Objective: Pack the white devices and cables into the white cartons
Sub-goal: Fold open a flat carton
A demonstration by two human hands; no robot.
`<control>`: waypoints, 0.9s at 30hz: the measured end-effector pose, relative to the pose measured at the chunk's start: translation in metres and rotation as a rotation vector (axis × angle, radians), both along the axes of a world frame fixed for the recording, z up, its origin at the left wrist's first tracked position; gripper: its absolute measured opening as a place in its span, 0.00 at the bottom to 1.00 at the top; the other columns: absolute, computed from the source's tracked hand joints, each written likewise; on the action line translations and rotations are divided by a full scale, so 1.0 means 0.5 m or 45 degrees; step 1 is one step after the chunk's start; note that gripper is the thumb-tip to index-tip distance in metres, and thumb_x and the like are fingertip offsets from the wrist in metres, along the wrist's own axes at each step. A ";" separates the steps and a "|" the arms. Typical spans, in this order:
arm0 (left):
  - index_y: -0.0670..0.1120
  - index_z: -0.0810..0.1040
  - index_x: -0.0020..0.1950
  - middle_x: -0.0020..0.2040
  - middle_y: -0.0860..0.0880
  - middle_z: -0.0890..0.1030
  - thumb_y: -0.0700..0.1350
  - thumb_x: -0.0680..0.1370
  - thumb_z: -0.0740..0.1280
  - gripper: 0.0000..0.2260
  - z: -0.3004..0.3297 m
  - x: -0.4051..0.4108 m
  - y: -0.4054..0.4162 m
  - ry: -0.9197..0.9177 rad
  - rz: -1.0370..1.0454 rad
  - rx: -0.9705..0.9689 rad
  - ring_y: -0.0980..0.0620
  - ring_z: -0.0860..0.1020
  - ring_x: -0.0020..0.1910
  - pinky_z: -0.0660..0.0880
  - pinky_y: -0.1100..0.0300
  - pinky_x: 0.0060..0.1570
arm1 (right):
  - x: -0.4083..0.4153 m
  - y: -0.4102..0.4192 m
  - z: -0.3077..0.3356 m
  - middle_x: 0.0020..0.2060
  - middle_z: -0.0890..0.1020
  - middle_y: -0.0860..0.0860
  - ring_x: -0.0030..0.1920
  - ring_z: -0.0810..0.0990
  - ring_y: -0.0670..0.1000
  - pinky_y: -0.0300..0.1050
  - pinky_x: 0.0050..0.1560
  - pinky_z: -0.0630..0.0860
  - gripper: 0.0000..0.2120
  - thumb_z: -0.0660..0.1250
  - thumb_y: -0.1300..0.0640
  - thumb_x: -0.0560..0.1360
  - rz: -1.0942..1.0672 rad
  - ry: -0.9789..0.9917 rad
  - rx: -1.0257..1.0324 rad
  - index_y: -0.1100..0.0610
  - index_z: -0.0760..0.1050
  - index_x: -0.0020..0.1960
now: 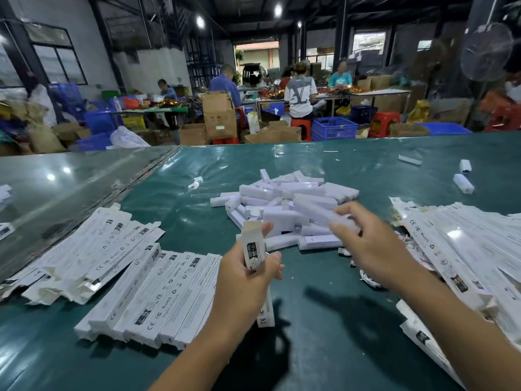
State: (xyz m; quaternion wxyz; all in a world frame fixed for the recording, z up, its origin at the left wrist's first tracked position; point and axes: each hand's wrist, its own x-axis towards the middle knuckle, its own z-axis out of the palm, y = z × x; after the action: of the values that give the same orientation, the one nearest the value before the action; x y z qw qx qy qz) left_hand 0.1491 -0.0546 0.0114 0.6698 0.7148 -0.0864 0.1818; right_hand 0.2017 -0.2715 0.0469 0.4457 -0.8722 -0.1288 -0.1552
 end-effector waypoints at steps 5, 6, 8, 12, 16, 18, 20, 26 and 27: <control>0.63 0.82 0.51 0.45 0.50 0.86 0.43 0.77 0.71 0.12 0.000 -0.014 -0.016 0.016 -0.028 0.162 0.47 0.82 0.36 0.82 0.48 0.42 | -0.056 0.050 -0.032 0.26 0.71 0.44 0.29 0.70 0.50 0.45 0.28 0.67 0.16 0.65 0.35 0.77 0.245 0.255 0.585 0.46 0.81 0.49; 0.60 0.81 0.50 0.43 0.47 0.84 0.48 0.75 0.70 0.07 0.002 -0.016 -0.016 -0.005 -0.018 0.206 0.44 0.80 0.35 0.81 0.44 0.40 | -0.058 0.054 -0.032 0.27 0.73 0.49 0.29 0.72 0.53 0.45 0.25 0.69 0.18 0.64 0.36 0.78 0.228 0.346 0.764 0.49 0.82 0.48; 0.54 0.79 0.49 0.36 0.43 0.79 0.54 0.72 0.68 0.08 0.004 -0.017 -0.013 -0.073 0.048 0.317 0.41 0.75 0.33 0.77 0.45 0.34 | -0.059 0.053 -0.031 0.30 0.77 0.57 0.29 0.77 0.54 0.44 0.23 0.73 0.19 0.62 0.44 0.81 0.201 0.495 1.018 0.57 0.83 0.48; 0.48 0.81 0.52 0.31 0.59 0.76 0.45 0.73 0.70 0.08 0.001 -0.019 -0.016 -0.140 0.048 0.349 0.60 0.70 0.28 0.67 0.71 0.30 | -0.061 0.044 -0.042 0.28 0.74 0.56 0.25 0.71 0.50 0.38 0.21 0.65 0.10 0.64 0.59 0.82 0.139 0.464 0.934 0.62 0.81 0.46; 0.44 0.80 0.63 0.32 0.63 0.76 0.42 0.75 0.70 0.16 -0.003 -0.024 -0.016 -0.120 -0.052 0.428 0.63 0.71 0.29 0.66 0.75 0.33 | -0.064 0.043 -0.036 0.34 0.81 0.55 0.26 0.77 0.49 0.37 0.20 0.69 0.05 0.70 0.59 0.77 0.112 0.533 1.183 0.61 0.82 0.46; 0.50 0.78 0.70 0.34 0.65 0.78 0.43 0.74 0.70 0.23 0.006 -0.030 -0.019 -0.127 -0.087 0.444 0.64 0.73 0.31 0.67 0.76 0.35 | -0.064 0.039 -0.037 0.37 0.84 0.55 0.27 0.80 0.49 0.38 0.20 0.72 0.06 0.70 0.56 0.78 0.088 0.566 1.248 0.58 0.82 0.47; 0.53 0.75 0.73 0.36 0.65 0.78 0.43 0.73 0.70 0.27 0.009 -0.033 -0.020 -0.141 -0.112 0.469 0.64 0.74 0.32 0.67 0.75 0.36 | -0.064 0.040 -0.041 0.39 0.85 0.57 0.29 0.82 0.51 0.41 0.21 0.74 0.09 0.67 0.53 0.80 0.097 0.549 1.210 0.57 0.82 0.49; 0.54 0.71 0.75 0.35 0.63 0.77 0.40 0.71 0.69 0.31 0.010 -0.040 -0.023 -0.120 -0.161 0.454 0.64 0.72 0.31 0.67 0.72 0.35 | -0.074 0.043 -0.037 0.31 0.82 0.63 0.30 0.83 0.63 0.44 0.23 0.76 0.13 0.63 0.54 0.82 0.149 0.335 1.072 0.52 0.79 0.41; 0.54 0.71 0.75 0.34 0.62 0.76 0.40 0.71 0.69 0.32 0.011 -0.042 -0.025 -0.125 -0.168 0.465 0.63 0.70 0.30 0.67 0.71 0.34 | -0.073 0.041 -0.038 0.30 0.81 0.64 0.28 0.82 0.64 0.44 0.23 0.76 0.15 0.62 0.56 0.83 0.147 0.317 1.062 0.52 0.78 0.38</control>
State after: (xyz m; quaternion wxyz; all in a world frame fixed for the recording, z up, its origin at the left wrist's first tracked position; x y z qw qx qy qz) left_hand 0.1282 -0.0670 0.0171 0.5345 0.8074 -0.1970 0.1535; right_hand 0.1654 -0.2509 0.0280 0.7799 -0.6209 -0.0489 -0.0623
